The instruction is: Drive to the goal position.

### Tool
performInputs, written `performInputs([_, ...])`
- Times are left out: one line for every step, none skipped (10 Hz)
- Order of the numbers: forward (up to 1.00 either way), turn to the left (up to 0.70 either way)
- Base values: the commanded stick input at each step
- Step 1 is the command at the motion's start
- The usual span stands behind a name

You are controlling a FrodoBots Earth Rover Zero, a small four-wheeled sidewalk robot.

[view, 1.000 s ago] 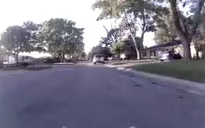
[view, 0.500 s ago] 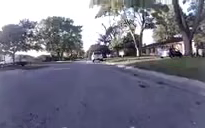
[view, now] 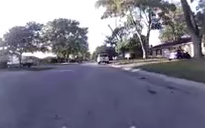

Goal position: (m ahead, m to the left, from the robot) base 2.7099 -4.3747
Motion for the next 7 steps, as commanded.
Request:
performInputs([1.00,0.03])
performInputs([1.00,0.03])
performInputs([1.00,0.03])
performInputs([1.00,0.03])
performInputs([1.00,0.03])
performInputs([1.00,0.05])
performInputs([1.00,0.08])
